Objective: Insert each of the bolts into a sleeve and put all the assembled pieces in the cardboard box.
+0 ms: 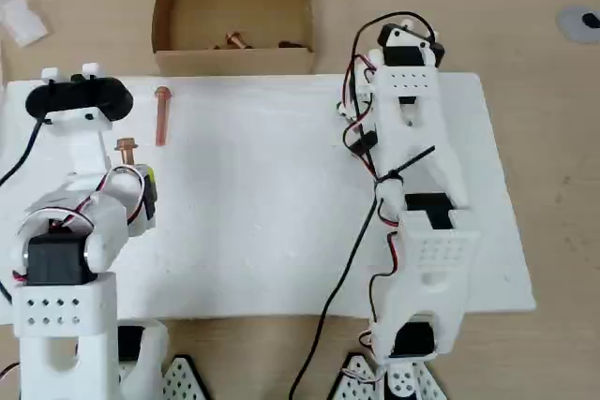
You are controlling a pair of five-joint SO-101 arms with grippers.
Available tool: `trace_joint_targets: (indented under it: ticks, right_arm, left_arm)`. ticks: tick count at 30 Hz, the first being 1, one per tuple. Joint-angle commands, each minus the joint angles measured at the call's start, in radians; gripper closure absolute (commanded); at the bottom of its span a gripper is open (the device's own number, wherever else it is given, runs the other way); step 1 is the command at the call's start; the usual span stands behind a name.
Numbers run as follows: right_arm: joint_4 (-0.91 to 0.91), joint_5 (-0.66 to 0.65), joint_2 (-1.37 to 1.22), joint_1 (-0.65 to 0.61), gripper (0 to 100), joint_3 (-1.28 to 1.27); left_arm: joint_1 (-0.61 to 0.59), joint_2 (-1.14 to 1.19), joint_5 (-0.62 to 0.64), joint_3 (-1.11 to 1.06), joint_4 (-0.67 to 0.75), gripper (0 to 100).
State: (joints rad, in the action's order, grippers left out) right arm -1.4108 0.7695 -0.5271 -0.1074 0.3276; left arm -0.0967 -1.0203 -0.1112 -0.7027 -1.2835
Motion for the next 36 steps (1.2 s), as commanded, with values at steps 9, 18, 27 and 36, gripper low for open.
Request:
trace_joint_targets:
  ticks: [9,18,27,36]
  right_arm:
    - [0.092,0.014,-0.019,-0.053,78.9,0.054]
    - [0.106,0.014,-0.101,-0.048,78.9,0.056]
    - [0.101,0.014,-0.111,-0.053,85.1,0.051]
    - [0.100,0.009,-0.113,-0.054,96.4,0.047]
  left_arm:
    - [0.014,-0.022,-0.005,0.006,0.023,99]
    - [0.012,-0.022,-0.006,0.006,0.023,99]
    - [0.014,-0.022,-0.006,0.006,0.025,99]
    - [0.014,-0.022,-0.006,0.006,0.025,99]
